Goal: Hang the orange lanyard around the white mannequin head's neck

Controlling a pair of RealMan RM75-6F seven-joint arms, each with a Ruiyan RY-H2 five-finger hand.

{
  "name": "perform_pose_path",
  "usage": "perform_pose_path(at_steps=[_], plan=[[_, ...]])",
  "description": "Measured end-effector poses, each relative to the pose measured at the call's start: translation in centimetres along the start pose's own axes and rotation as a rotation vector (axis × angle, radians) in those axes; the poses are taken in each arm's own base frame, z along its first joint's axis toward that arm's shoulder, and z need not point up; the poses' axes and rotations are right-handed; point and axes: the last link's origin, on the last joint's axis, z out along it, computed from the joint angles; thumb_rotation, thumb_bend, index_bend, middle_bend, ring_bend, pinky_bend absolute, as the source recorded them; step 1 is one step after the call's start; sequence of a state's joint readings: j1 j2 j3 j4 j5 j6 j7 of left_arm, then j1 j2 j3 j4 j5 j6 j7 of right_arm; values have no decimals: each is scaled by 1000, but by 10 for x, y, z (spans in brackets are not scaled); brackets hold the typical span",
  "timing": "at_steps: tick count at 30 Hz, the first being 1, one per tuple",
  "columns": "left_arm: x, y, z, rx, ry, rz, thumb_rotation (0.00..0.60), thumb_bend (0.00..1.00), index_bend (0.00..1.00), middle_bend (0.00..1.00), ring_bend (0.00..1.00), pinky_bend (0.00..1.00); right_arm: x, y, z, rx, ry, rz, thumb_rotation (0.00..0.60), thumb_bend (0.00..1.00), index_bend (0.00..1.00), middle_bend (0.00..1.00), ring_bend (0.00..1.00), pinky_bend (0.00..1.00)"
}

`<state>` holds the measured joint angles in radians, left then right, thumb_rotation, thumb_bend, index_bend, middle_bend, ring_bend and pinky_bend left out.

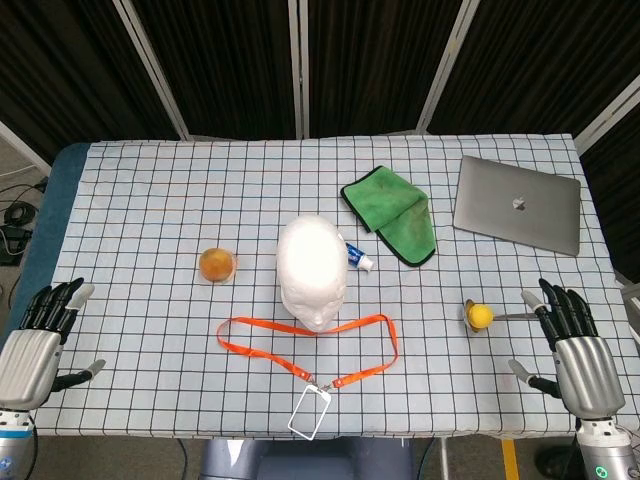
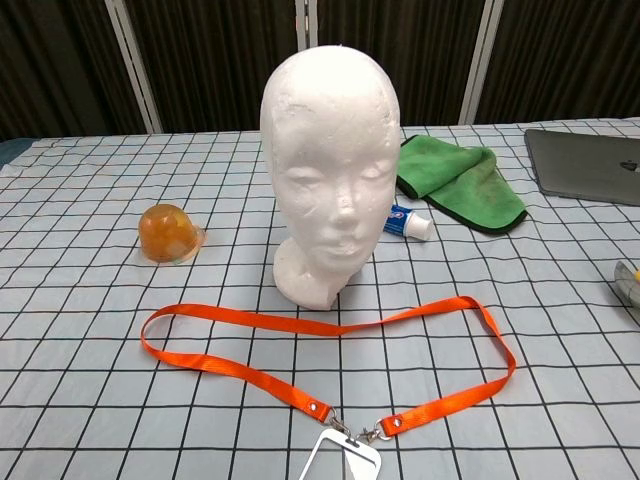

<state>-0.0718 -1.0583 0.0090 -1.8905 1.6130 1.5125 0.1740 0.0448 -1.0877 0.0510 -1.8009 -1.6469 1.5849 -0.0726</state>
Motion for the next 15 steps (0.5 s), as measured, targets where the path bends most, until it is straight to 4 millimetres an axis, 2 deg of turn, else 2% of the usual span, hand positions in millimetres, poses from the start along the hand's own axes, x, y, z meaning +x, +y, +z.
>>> perform_pose_path(at_steps=[10, 15], plan=[[-2, 0, 3, 4, -3, -1, 600, 0, 0, 0, 0, 0, -10, -1, 3, 0, -57, 19, 600, 0, 181, 0, 0, 0], [-4, 1, 8, 8, -4, 18, 600, 0, 0, 0, 0, 0, -26, -3, 16, 22, -152, 53, 600, 45, 276, 0, 0, 0]])
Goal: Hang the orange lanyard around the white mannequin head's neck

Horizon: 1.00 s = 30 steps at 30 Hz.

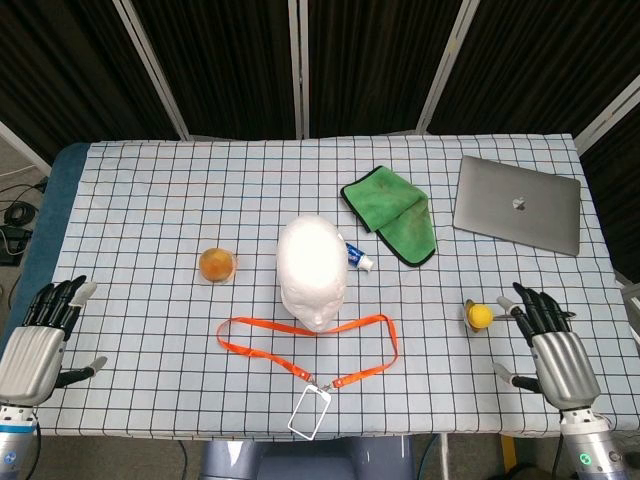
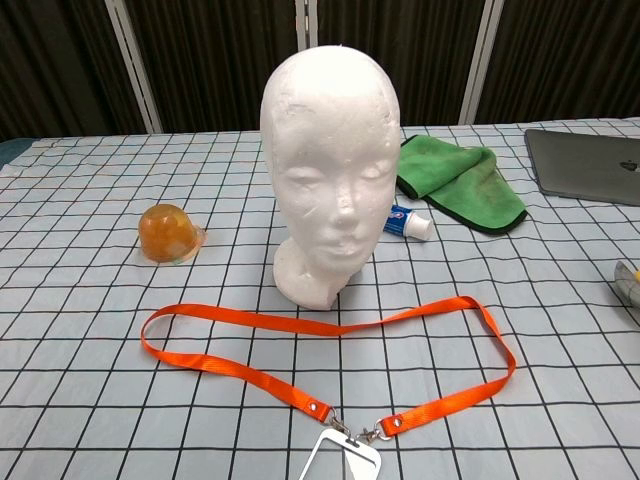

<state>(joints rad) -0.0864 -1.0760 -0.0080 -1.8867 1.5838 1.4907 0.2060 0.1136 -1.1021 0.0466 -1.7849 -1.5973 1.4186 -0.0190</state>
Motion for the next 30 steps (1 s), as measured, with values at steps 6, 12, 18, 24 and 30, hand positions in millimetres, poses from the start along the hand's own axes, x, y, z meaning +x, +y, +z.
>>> perform_pose_path(at_steps=[6, 12, 18, 24, 30], plan=[[-5, -2, 8, 25, -9, 22, 600, 0, 0, 0, 0, 0, -25, -8, 43, 50, -142, 34, 600, 230, 370, 0, 0, 0], [-11, -3, 16, 48, -24, 35, 600, 0, 0, 0, 0, 0, -52, -35, 93, 87, -248, 63, 600, 292, 417, 0, 0, 0], [-20, -5, 23, 64, -51, 51, 600, 0, 0, 0, 0, 0, -76, -61, 117, 91, -303, 31, 600, 297, 432, 0, 0, 0], [-22, -5, 26, 68, -60, 53, 600, 0, 0, 0, 0, 0, -97, -84, 131, 100, -344, -37, 600, 301, 440, 0, 0, 0], [-22, -6, 27, 72, -63, 52, 600, 0, 0, 0, 0, 0, -116, -100, 141, 92, -375, -89, 600, 302, 443, 0, 0, 0]])
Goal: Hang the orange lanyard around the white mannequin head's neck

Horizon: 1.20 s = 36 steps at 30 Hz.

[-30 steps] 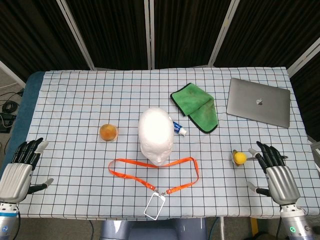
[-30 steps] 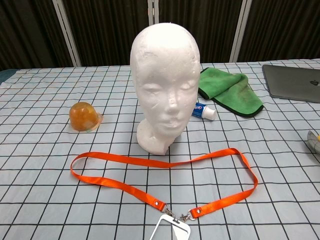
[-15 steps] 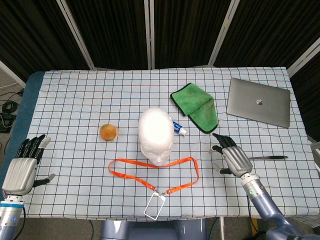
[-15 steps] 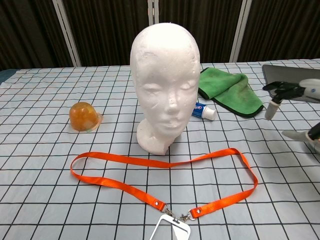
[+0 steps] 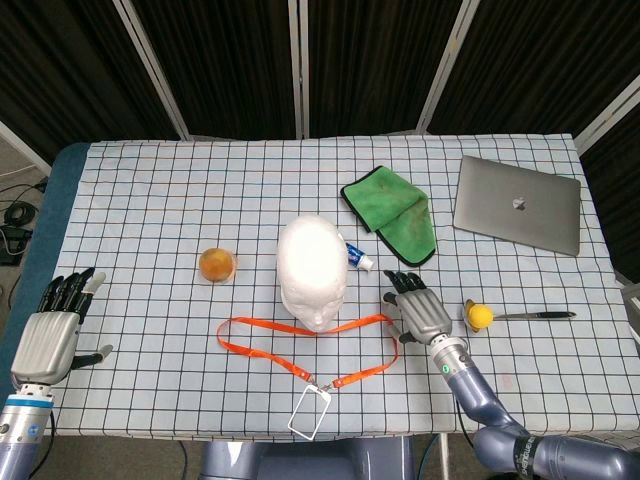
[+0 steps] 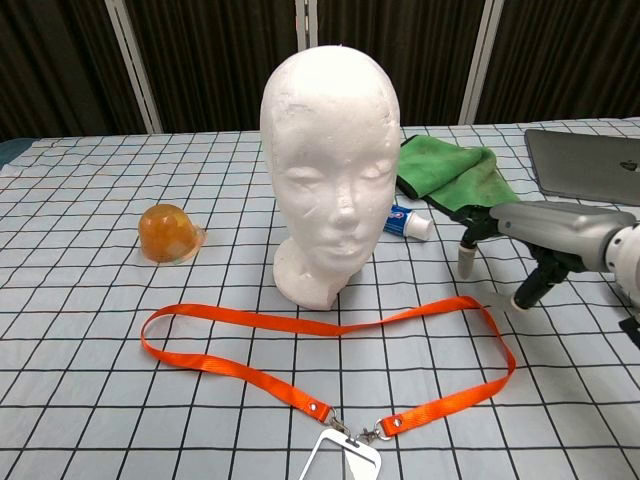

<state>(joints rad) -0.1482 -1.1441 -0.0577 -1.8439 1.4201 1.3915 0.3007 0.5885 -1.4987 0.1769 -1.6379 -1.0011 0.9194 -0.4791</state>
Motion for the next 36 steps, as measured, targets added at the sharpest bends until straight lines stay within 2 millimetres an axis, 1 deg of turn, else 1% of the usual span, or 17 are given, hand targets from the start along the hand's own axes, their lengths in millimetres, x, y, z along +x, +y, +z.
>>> perform_pose_path(at_steps=[5, 18, 24, 32, 36], plan=[[0, 1, -1, -3, 2, 1, 600, 0, 0, 0, 0, 0, -5, -8, 8, -12, -2, -18, 600, 303, 446, 0, 0, 0], [-1, 2, -2, -5, 2, 2, 600, 0, 0, 0, 0, 0, -22, -17, 20, -63, -3, -99, 600, 307, 454, 0, 0, 0], [0, 1, -2, -2, 2, -2, 600, 0, 0, 0, 0, 0, -26, -18, 23, -79, 1, -120, 600, 323, 504, 0, 0, 0], [1, 2, -2, -10, 4, -9, 600, 0, 0, 0, 0, 0, -28, -20, 22, -77, -8, -146, 600, 360, 519, 0, 0, 0], [1, 3, -2, -13, 4, -12, 600, 0, 0, 0, 0, 0, -30, -20, 22, -79, -12, -163, 600, 363, 565, 0, 0, 0]])
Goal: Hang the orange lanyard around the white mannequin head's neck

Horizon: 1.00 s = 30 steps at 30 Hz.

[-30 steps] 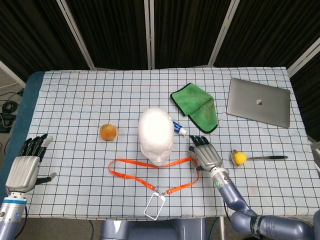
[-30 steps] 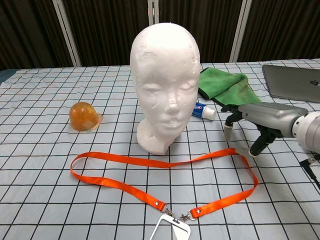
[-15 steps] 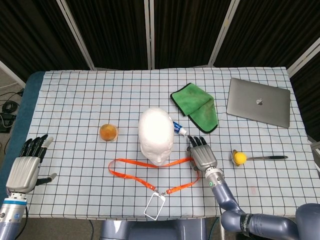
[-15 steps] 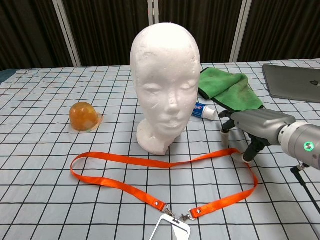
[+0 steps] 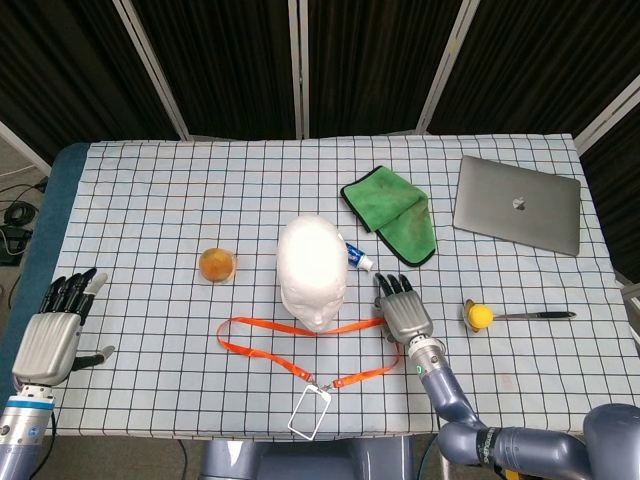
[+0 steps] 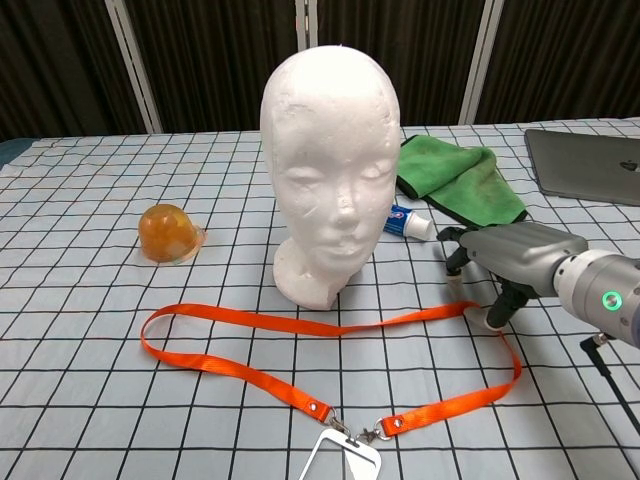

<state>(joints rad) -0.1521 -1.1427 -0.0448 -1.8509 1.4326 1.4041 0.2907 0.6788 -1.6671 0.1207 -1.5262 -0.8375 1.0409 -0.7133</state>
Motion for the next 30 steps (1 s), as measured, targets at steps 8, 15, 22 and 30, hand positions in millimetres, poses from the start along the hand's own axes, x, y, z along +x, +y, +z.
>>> perform_pose_path(at_steps=[8, 15, 22, 30], plan=[[0, -1, 0, -1, -2, -1, 600, 0, 0, 0, 0, 0, -2, 1, 0, 1, 9, -25, 600, 365, 681, 6, 0, 0], [-1, -1, 2, -2, -7, -5, 600, 0, 0, 0, 0, 0, 0, 4, -5, 17, 23, -18, 600, 369, 703, 19, 0, 0], [-4, 5, 12, -31, -34, -44, 600, 68, 127, 0, 0, 0, 9, 10, -18, 43, 38, 14, 600, 369, 707, 24, 0, 0], [-22, 43, 49, -171, -121, -100, 600, 306, 354, 0, 0, 0, 21, 15, -41, 99, 59, 18, 600, 369, 710, 28, 0, 0]])
